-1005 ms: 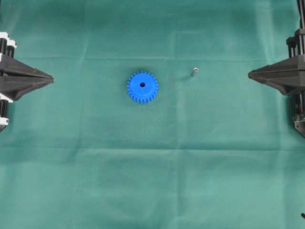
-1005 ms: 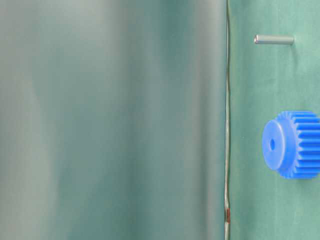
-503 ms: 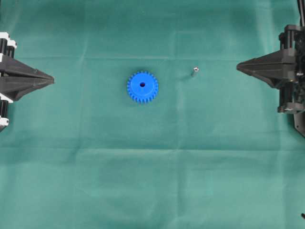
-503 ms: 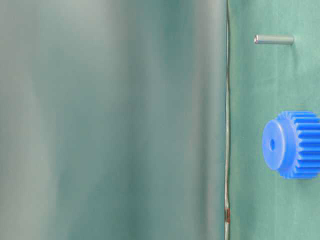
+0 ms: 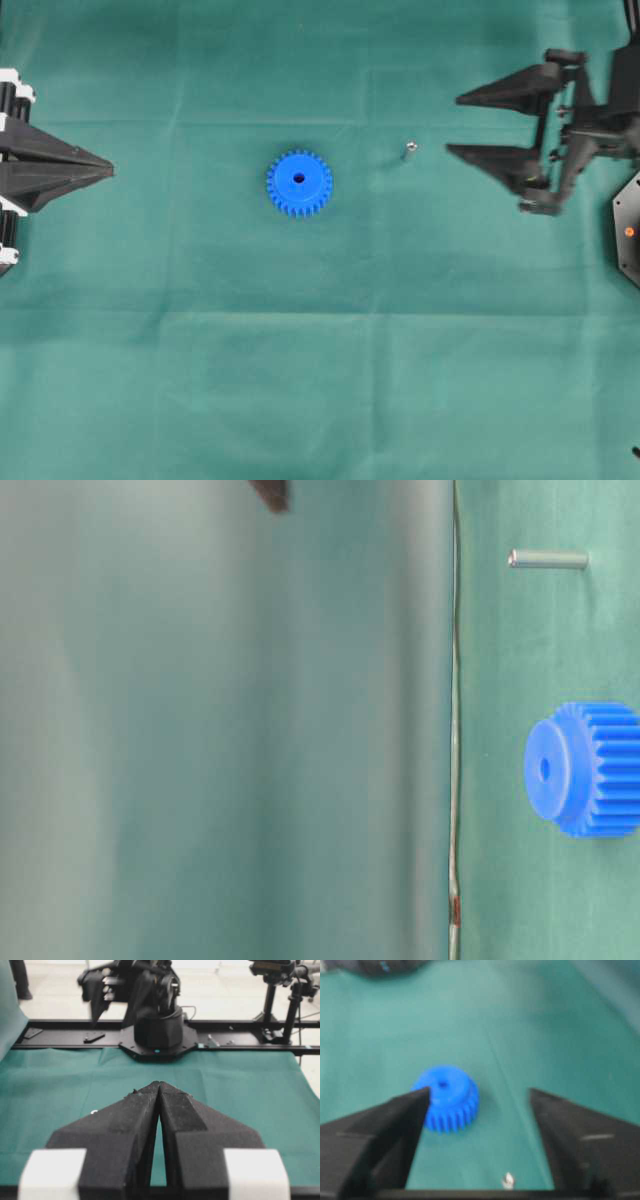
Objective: Insert the shaft placed at a random location into the center hole of the medium gear at another random location.
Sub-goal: 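Move the open right gripper left over the silver shaft, then lower the right gripper and close it on the silver shaft, then lift the shaft and carry it left over the blue gear, then align the held shaft above the blue gear's center hole, then lower the shaft into the gear's center hole with the right gripper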
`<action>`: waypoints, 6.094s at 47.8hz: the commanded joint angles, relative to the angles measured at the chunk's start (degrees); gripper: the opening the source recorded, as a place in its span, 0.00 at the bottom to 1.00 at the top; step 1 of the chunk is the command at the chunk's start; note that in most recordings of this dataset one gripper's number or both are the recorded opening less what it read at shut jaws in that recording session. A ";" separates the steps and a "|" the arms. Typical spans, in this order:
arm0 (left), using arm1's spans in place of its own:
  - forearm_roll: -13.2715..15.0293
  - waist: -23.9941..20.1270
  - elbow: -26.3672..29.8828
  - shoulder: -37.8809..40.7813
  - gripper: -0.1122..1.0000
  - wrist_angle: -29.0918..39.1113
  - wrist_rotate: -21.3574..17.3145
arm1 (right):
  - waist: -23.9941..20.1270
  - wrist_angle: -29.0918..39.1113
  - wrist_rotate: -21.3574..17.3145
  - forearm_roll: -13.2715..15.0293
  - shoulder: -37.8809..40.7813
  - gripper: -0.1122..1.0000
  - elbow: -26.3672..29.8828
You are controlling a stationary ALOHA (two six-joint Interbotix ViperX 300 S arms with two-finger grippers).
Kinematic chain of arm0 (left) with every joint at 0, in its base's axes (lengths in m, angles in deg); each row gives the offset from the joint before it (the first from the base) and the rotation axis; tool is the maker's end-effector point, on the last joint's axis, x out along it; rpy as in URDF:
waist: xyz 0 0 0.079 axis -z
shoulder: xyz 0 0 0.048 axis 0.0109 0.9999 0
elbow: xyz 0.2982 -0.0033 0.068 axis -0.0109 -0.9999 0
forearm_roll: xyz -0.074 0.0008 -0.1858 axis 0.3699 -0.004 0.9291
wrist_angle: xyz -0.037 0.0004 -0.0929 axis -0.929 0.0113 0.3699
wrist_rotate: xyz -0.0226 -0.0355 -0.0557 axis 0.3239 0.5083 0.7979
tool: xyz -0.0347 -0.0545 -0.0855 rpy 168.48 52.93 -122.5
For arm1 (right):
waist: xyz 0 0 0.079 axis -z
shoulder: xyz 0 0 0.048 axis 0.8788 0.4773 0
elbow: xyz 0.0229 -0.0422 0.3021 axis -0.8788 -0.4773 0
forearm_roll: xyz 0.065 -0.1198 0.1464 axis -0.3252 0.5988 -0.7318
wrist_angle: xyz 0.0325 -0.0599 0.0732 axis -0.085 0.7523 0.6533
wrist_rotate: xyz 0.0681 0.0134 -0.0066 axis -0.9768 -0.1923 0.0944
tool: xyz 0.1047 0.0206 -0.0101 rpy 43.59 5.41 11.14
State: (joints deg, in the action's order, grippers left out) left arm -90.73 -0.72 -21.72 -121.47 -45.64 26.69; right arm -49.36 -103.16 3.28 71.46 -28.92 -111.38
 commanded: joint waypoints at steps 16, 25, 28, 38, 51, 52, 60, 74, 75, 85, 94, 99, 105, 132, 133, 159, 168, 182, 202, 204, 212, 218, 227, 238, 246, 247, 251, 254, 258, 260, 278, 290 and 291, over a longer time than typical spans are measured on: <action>-0.09 0.00 1.41 0.18 0.10 -0.26 0.00 | 1.49 -10.28 -0.35 -1.76 19.16 0.86 2.11; -0.09 0.00 1.41 0.18 0.10 -0.26 0.00 | 1.49 -13.45 -0.35 -3.52 25.49 0.86 2.20; -0.09 0.00 1.41 0.18 0.10 -0.18 0.00 | 1.49 -14.41 -0.35 -3.87 26.89 0.85 2.20; -0.09 0.00 1.32 0.18 0.10 -0.26 0.00 | 1.58 -15.03 -0.35 -4.57 29.71 0.85 2.20; -0.09 0.00 1.41 0.18 0.10 0.26 0.09 | 1.58 -15.73 -0.35 -4.57 30.32 0.80 2.55; -0.09 0.00 1.41 0.18 0.10 0.26 0.09 | 1.58 -15.73 -0.35 -4.57 30.41 0.79 2.55; -0.09 0.00 1.41 0.18 0.10 0.35 0.09 | 1.67 -14.50 -0.35 -4.83 30.94 0.57 3.34; -0.09 0.00 1.41 0.18 0.10 0.53 0.18 | 1.67 -13.10 -0.35 -4.83 31.03 0.22 3.52; -0.09 0.00 1.41 0.18 0.10 0.53 0.18 | 1.67 -13.10 -0.35 -4.83 31.03 0.22 3.52; -0.09 0.00 1.41 0.18 0.10 0.53 0.18 | 1.67 -12.57 -0.44 -4.83 29.88 0.22 3.69; -0.09 0.00 1.49 0.18 0.10 0.53 0.09 | 1.67 -5.80 0.09 -4.75 22.50 0.22 5.19; -0.09 0.00 1.49 0.18 0.10 0.53 0.18 | 1.67 -0.18 0.26 -4.66 19.34 0.22 6.59; -0.09 0.00 1.49 0.18 0.10 0.53 0.18 | 1.67 4.31 0.26 -4.48 16.52 0.22 8.00; -0.09 0.00 1.49 0.18 0.10 1.14 0.26 | 1.49 5.01 0.26 -4.39 16.26 0.22 9.67; 0.00 0.00 1.49 0.18 0.10 1.14 0.26 | 1.41 4.75 0.26 -4.48 16.61 0.22 10.02; -0.09 0.00 1.49 0.18 0.10 1.41 0.26 | -4.31 4.31 0.35 -3.60 30.41 0.22 26.54; -0.09 0.00 1.49 0.18 0.10 1.41 0.26 | -5.19 4.31 0.35 -3.16 32.96 0.22 29.97; -0.09 0.00 1.49 0.18 0.10 1.49 0.18 | -5.19 4.04 0.35 -3.16 34.10 0.22 30.50; -0.09 0.00 1.49 0.18 0.10 1.67 0.18 | -5.19 1.58 -0.18 -3.78 38.94 0.22 30.59; -0.09 0.00 1.49 0.18 0.10 1.67 0.18 | -5.19 1.49 -0.18 -3.78 39.29 0.22 30.59; -0.09 0.00 1.41 0.18 0.10 1.76 0.18 | -5.19 1.41 -0.18 -4.04 39.46 0.22 30.41; 0.00 0.00 1.49 0.18 0.10 1.76 0.26 | -5.19 1.32 -0.18 -4.04 39.46 0.22 30.50; -0.09 0.00 1.49 0.18 0.10 1.76 0.26 | -5.19 1.32 -0.18 -4.04 38.58 0.22 30.59; -0.09 0.00 1.49 0.18 0.10 1.85 0.26 | -5.54 1.67 0.00 -3.87 36.56 0.22 30.41; -0.09 0.00 1.49 0.18 0.10 1.76 0.18 | -5.62 1.49 0.00 -3.96 36.65 0.22 29.97; -0.09 0.00 1.49 0.18 0.10 1.76 0.18 | -5.71 1.41 0.00 -3.96 36.74 0.22 29.88; -0.09 0.00 1.49 0.18 0.10 1.76 0.18 | -5.62 1.41 0.00 -3.96 37.35 0.22 29.88; 0.00 0.00 1.49 0.18 0.10 1.76 0.18 | -5.71 1.32 0.00 -3.96 37.97 0.22 29.97; -0.09 0.00 1.41 0.18 0.10 1.76 0.26 | -5.71 1.32 0.00 -3.96 38.94 0.22 30.23; -0.09 0.00 1.49 0.18 0.10 1.76 0.26 | -5.71 1.32 0.00 -4.04 39.38 0.22 30.23; -0.09 0.00 1.49 0.18 0.10 1.76 0.26 | -5.71 1.32 -0.18 -4.04 40.52 0.22 29.97; -0.09 0.00 1.49 0.18 0.10 1.76 0.26 | -5.71 1.32 -0.18 -4.13 41.66 0.22 30.41; -0.09 0.00 1.49 0.18 0.10 1.76 0.26 | -5.71 1.32 -0.18 -4.13 41.84 0.22 30.50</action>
State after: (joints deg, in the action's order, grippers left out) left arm -90.64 -0.72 -21.72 -121.56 -43.62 26.86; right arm -54.90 -101.23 3.37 67.50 13.27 -82.11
